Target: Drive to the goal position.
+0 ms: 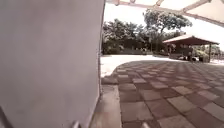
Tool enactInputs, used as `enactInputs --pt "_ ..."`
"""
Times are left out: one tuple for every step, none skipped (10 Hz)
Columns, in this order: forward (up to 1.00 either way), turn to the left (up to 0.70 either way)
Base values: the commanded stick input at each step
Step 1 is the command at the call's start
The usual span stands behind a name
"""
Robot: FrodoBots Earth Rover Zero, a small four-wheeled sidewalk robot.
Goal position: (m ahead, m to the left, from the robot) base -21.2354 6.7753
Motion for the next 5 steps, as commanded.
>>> enactInputs --pt "0.00 0.00" --pt "0.00 0.00" --pt "0.00 0.00" --pt "0.00 0.00" --pt "0.00 -0.18"
